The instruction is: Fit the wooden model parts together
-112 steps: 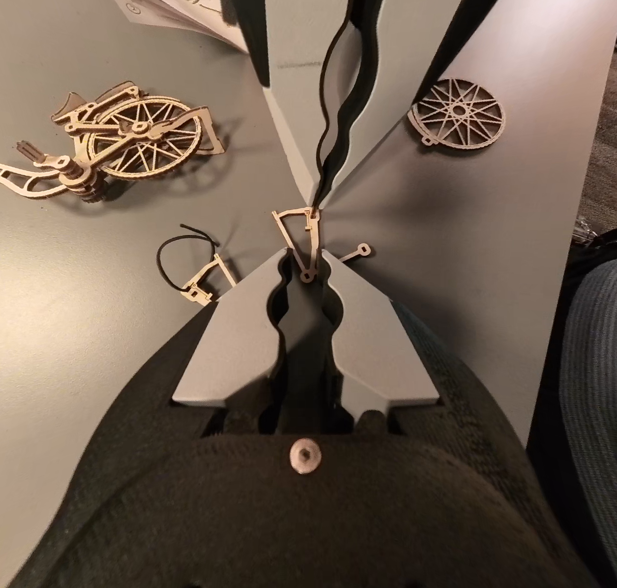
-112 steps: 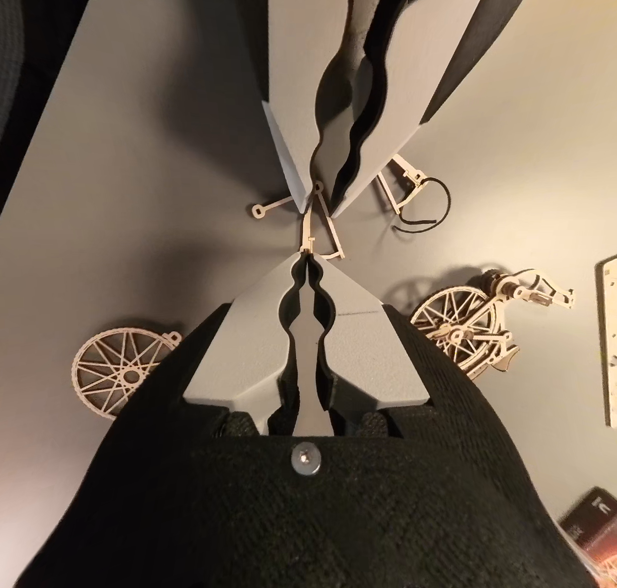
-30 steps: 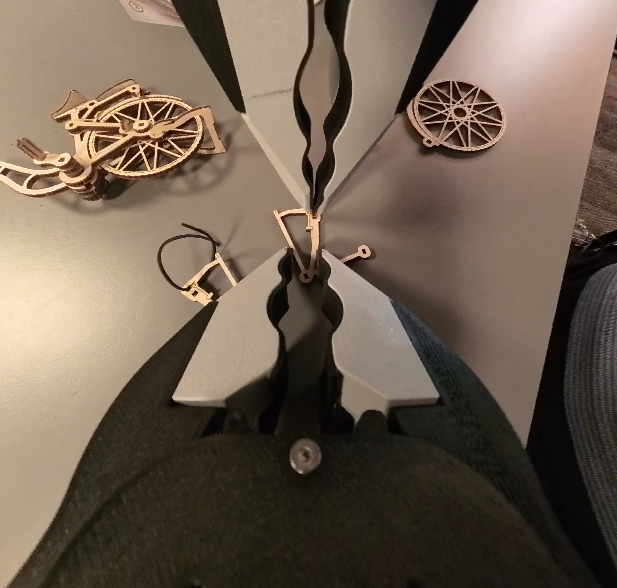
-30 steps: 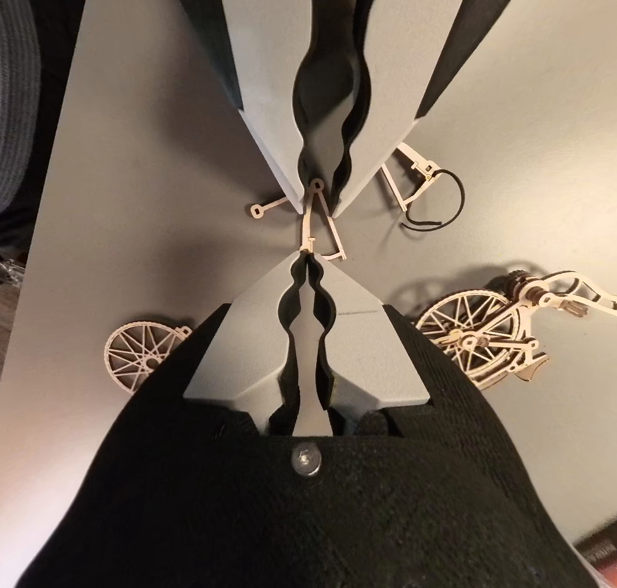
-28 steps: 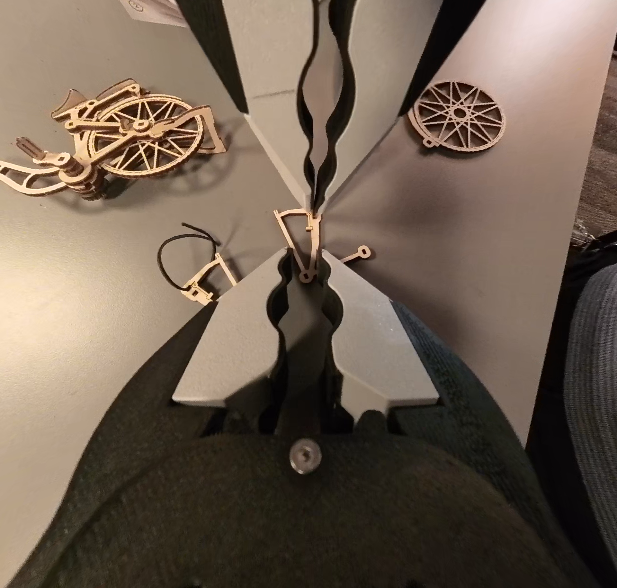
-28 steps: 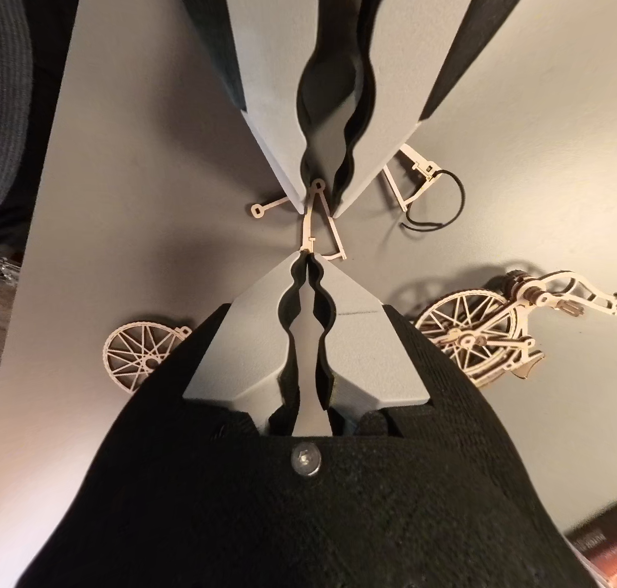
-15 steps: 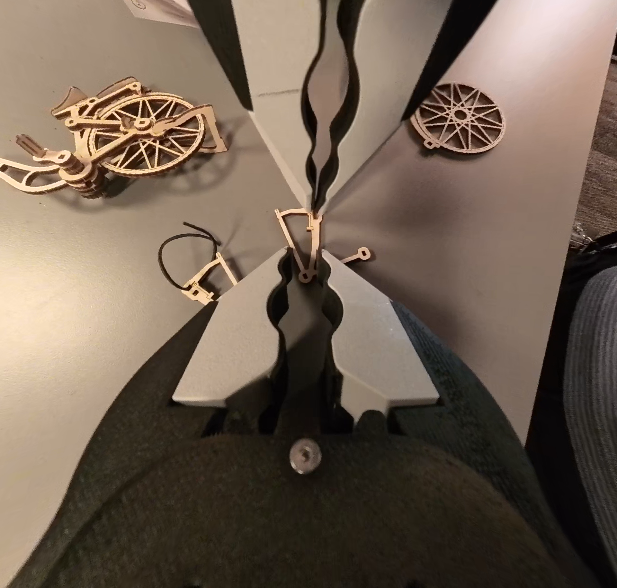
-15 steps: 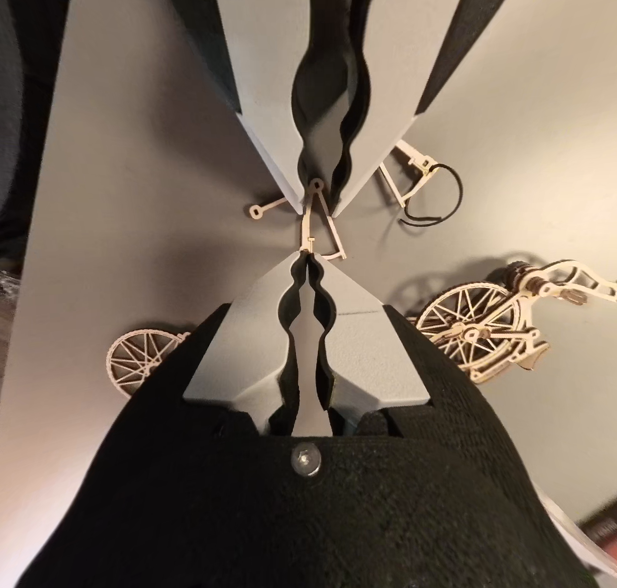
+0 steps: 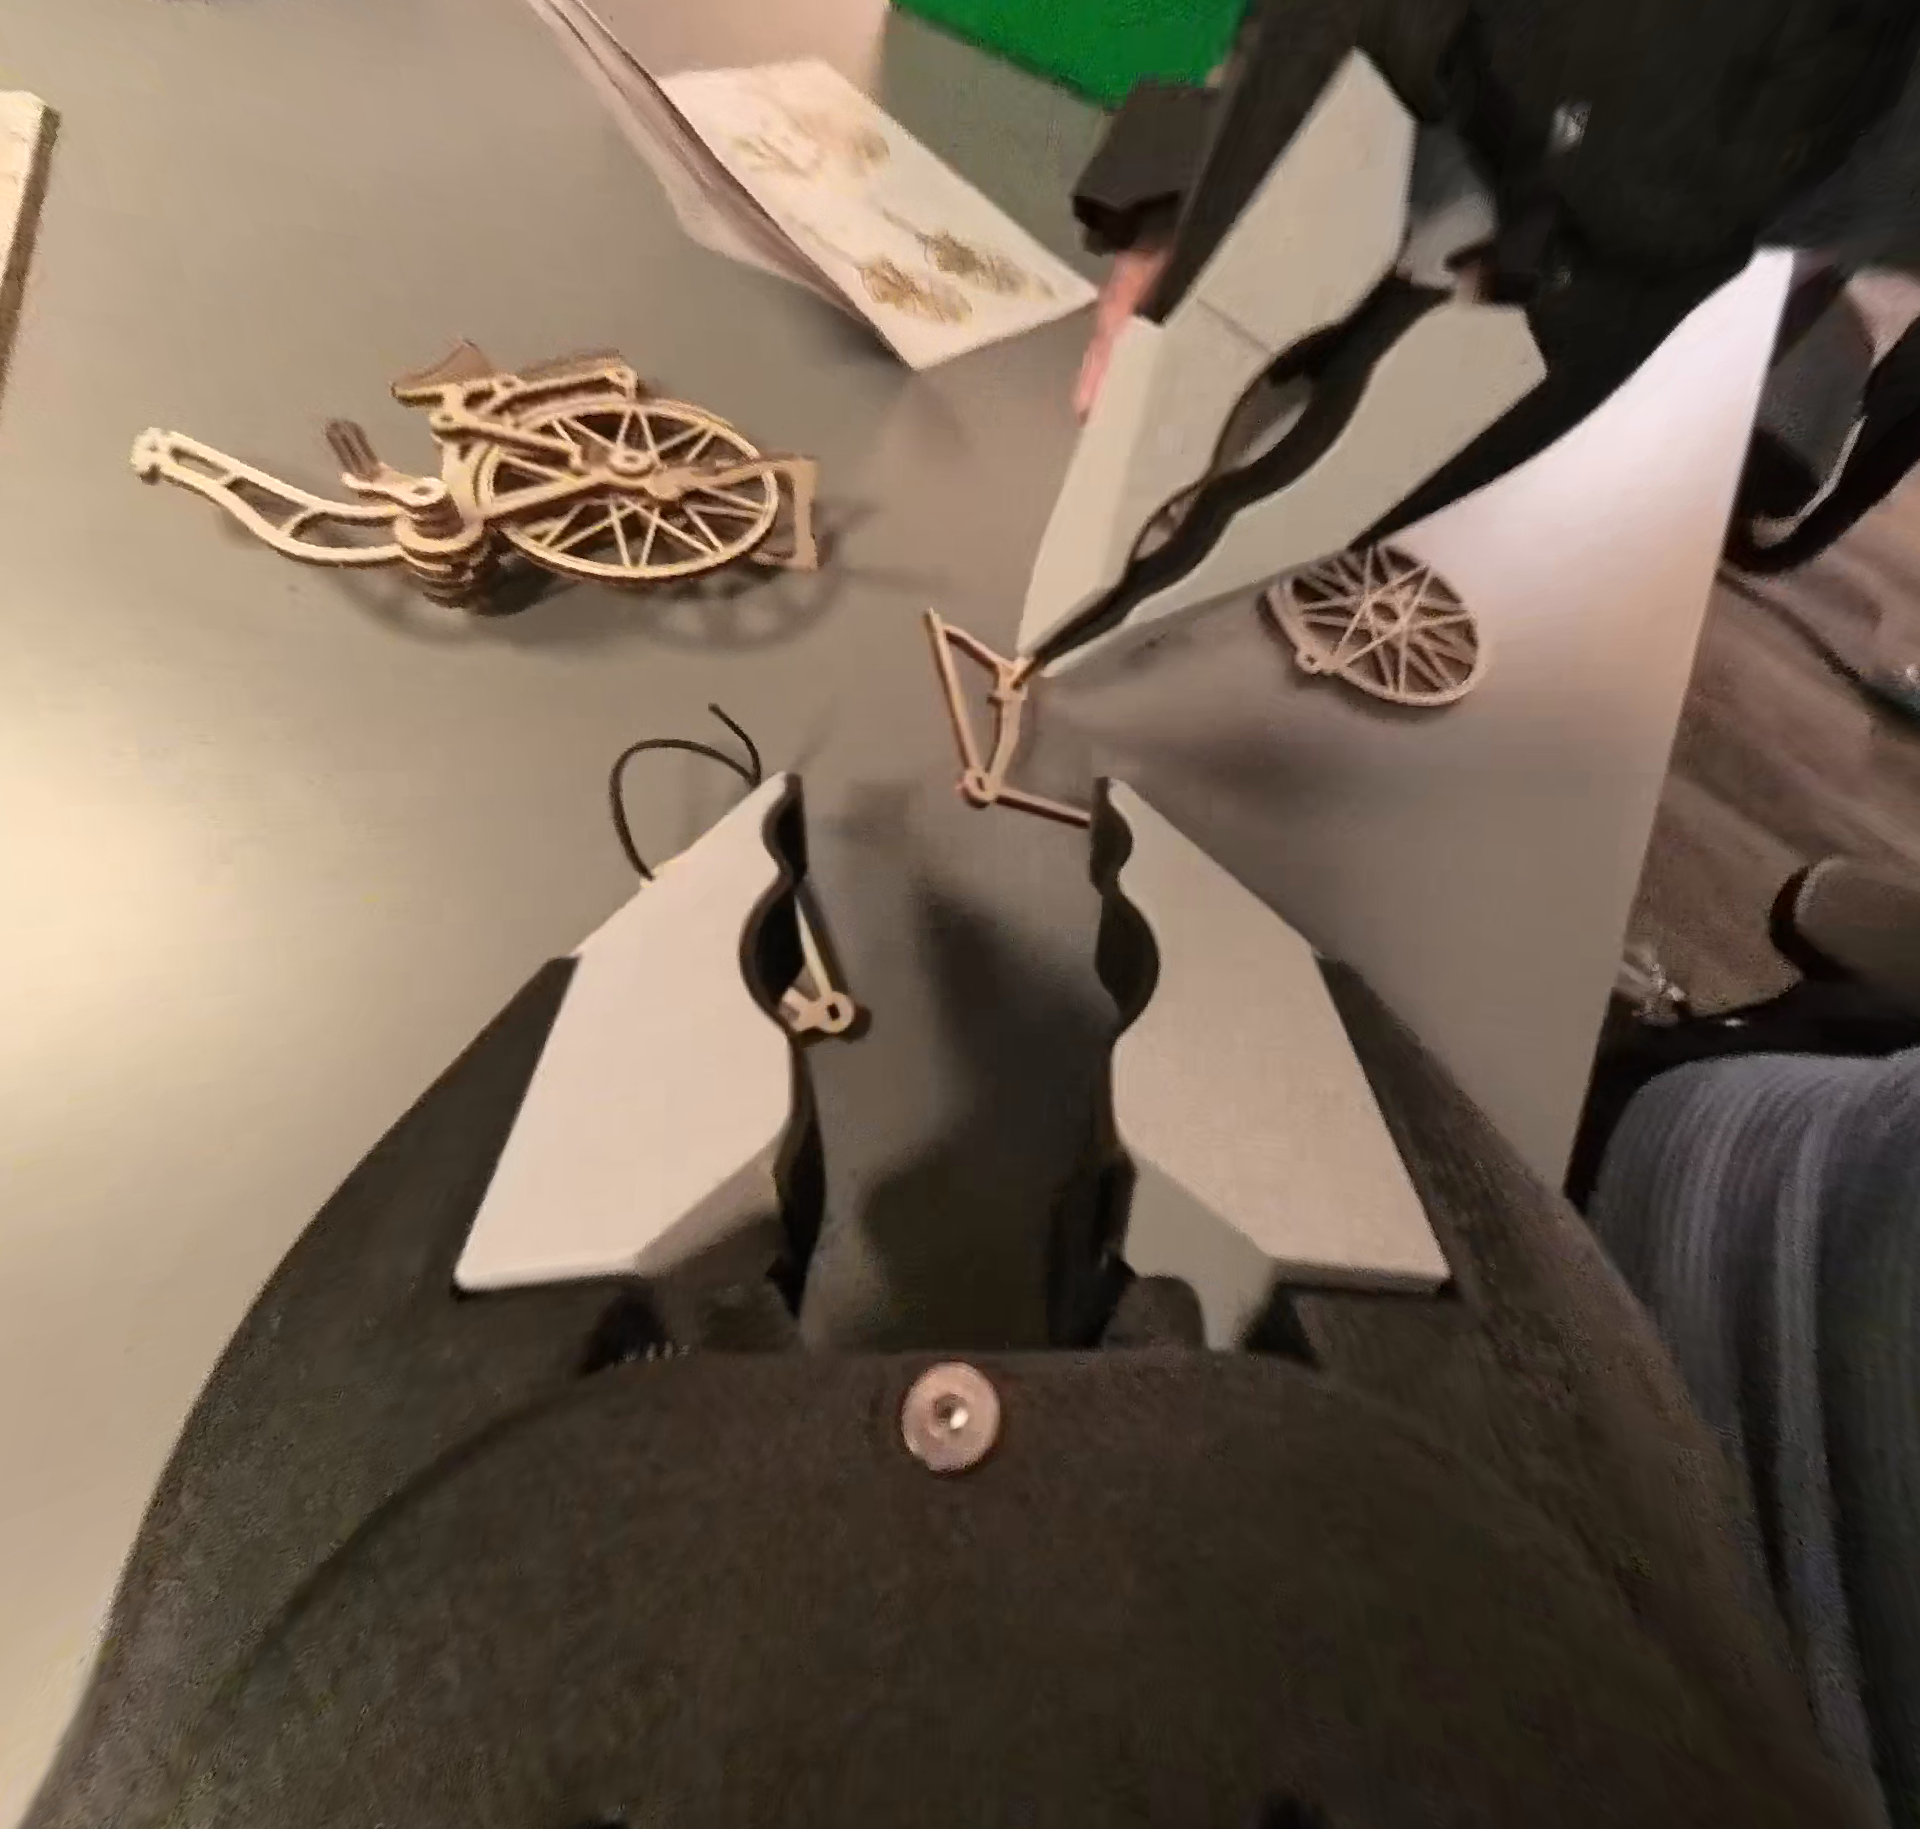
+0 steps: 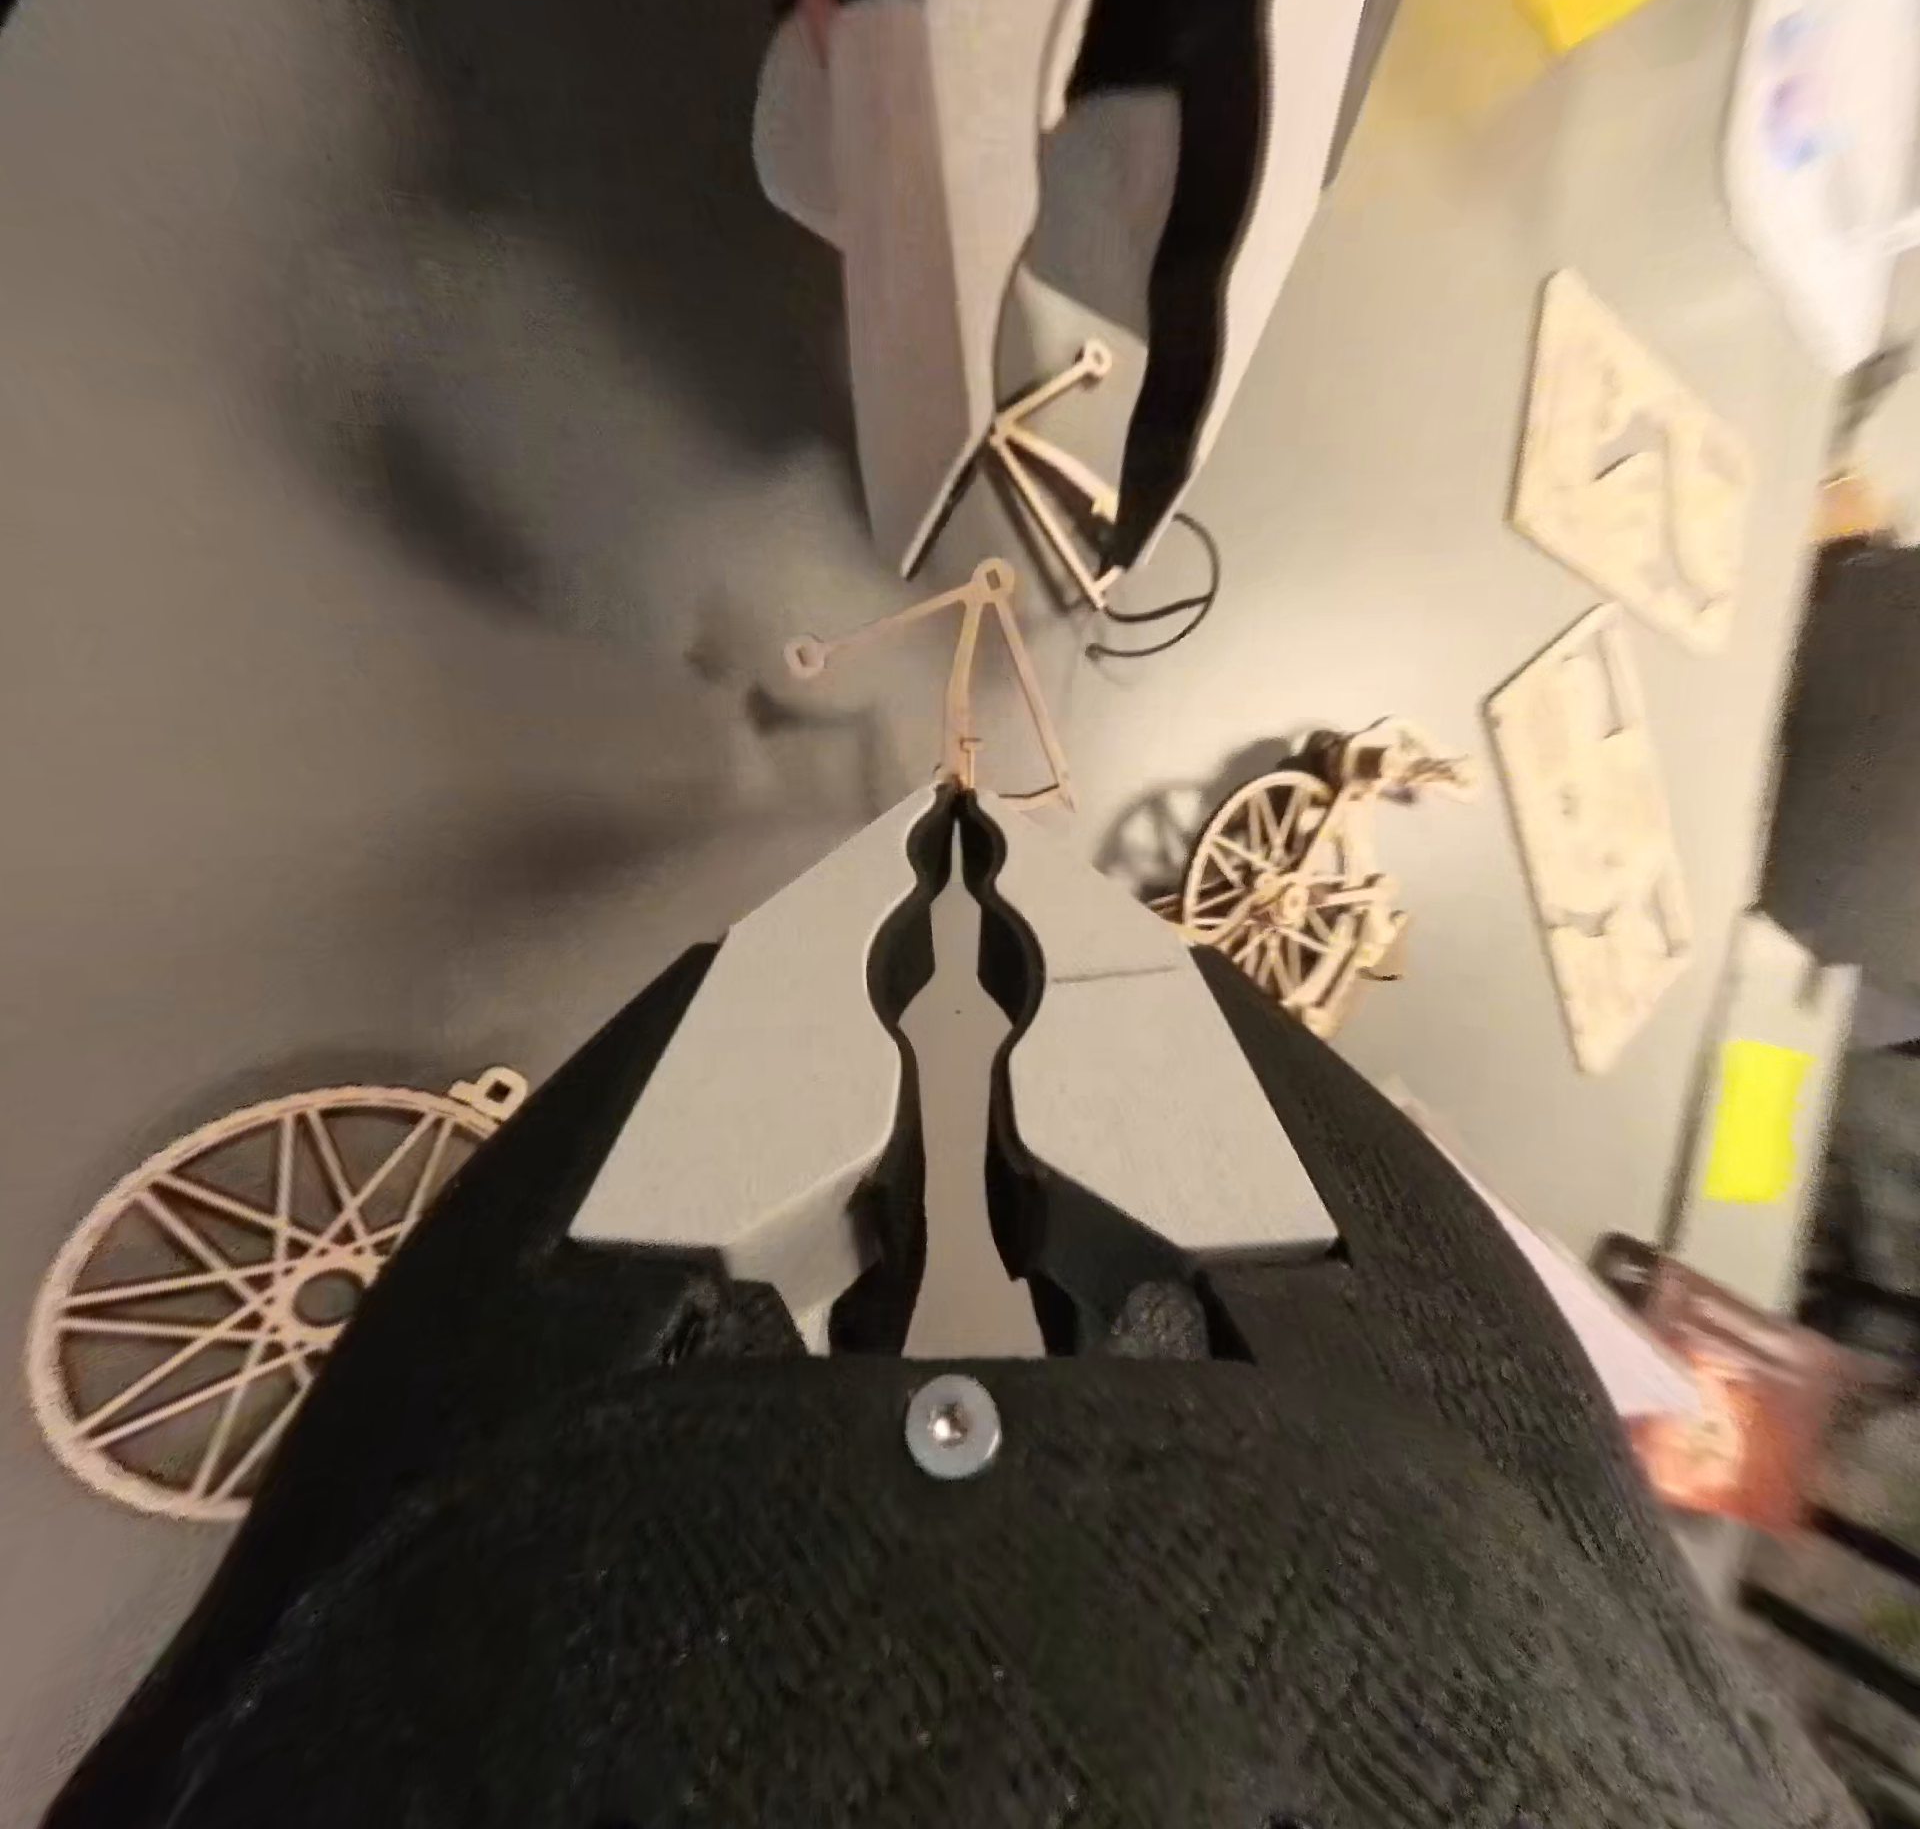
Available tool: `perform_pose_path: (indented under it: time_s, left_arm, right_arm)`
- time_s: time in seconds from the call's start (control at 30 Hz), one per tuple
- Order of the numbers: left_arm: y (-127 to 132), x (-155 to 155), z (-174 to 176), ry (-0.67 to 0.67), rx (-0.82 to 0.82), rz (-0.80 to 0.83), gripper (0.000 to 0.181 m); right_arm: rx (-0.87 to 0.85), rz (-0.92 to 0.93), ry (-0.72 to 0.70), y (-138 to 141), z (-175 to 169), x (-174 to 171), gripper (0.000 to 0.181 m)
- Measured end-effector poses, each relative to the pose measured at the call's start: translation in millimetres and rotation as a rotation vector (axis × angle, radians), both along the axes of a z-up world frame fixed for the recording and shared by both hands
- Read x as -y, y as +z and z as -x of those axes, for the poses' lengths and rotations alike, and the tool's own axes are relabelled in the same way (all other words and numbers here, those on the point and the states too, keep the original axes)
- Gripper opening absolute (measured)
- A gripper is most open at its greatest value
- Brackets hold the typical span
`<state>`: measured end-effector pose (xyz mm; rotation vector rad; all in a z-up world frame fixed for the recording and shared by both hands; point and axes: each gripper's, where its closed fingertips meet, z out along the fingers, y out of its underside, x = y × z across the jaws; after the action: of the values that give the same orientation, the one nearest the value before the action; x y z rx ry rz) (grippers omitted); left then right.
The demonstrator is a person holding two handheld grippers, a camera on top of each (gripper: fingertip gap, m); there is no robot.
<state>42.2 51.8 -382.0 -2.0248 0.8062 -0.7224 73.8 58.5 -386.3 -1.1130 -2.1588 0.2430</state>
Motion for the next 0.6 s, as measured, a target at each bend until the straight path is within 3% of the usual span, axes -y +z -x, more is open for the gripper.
perform_pose_path:
  time_s: [0.1,0.37,0.6]
  left_arm:
    - [8,5,-15,-0.032,0.079,0.04,0.049]
    - [16,-7,-37,0.005,0.109,-0.024,0.004]
    - [15,-14,-38,0.036,0.08,-0.077,0.002]
  right_arm:
    - [-0.101,-0.221,0.059,13,-1,0,0.0]
    - [-0.238,-0.586,0.121,30,-3,-2,0.0]
    - [-0.238,-0.793,0.137,29,-5,-7,0.0]
